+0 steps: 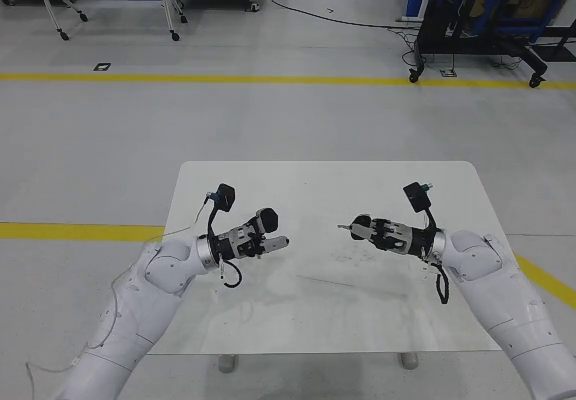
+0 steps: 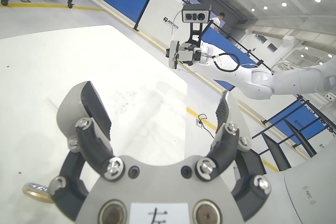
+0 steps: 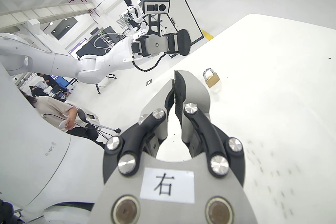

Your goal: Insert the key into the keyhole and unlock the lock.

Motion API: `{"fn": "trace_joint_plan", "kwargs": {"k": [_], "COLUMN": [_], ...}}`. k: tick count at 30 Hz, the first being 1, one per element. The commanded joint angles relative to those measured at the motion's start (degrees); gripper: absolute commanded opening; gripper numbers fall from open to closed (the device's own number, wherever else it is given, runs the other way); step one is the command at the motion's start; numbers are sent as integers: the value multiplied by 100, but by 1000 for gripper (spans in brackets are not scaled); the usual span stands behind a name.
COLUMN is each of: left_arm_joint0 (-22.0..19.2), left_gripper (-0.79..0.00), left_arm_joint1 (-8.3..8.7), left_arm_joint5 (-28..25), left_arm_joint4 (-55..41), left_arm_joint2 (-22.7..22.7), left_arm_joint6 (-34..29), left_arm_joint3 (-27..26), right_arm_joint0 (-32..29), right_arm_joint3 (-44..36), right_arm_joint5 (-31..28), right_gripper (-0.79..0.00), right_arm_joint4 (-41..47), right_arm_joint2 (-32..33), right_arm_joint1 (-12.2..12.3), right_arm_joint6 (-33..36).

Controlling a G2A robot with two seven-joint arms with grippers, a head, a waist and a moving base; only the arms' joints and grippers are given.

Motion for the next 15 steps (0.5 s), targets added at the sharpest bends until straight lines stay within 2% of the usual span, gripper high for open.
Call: {"fn": "trace_joint_plan", "kwargs": {"k": [1, 5, 7, 9, 12, 15], "left_arm_joint0": [-8, 588, 990, 1404, 1848, 1895], "left_gripper": [0, 0, 0, 0, 0, 0], "left_arm_joint1": [47, 207, 298, 360, 388, 358], "left_arm_joint5": [55, 238, 557, 1130, 1946, 2381], "left_arm_joint4": [748, 2210, 2918, 3650, 4473, 4589], "left_arm_joint2": [-153, -796, -1149, -1405, -1436, -1207], "left_arm_joint6": [5, 481, 498, 447, 288, 77], "left_arm_joint3": [-268, -1159, -1676, -2171, -2679, -2683], "right_arm_joint0": [0, 0, 0, 0, 0, 0], "right_arm_joint3": [0, 0, 0, 0, 0, 0], "right_arm_joint5": [0, 0, 0, 0, 0, 0], "right_gripper": [-785, -785, -785, -785, -785, -785], "right_arm_joint4": [0, 0, 0, 0, 0, 0], "right_arm_joint2": [0, 0, 0, 0, 0, 0], "right_arm_joint1": [0, 0, 0, 0, 0, 0], "right_arm_joint6": [0, 0, 0, 0, 0, 0]}}
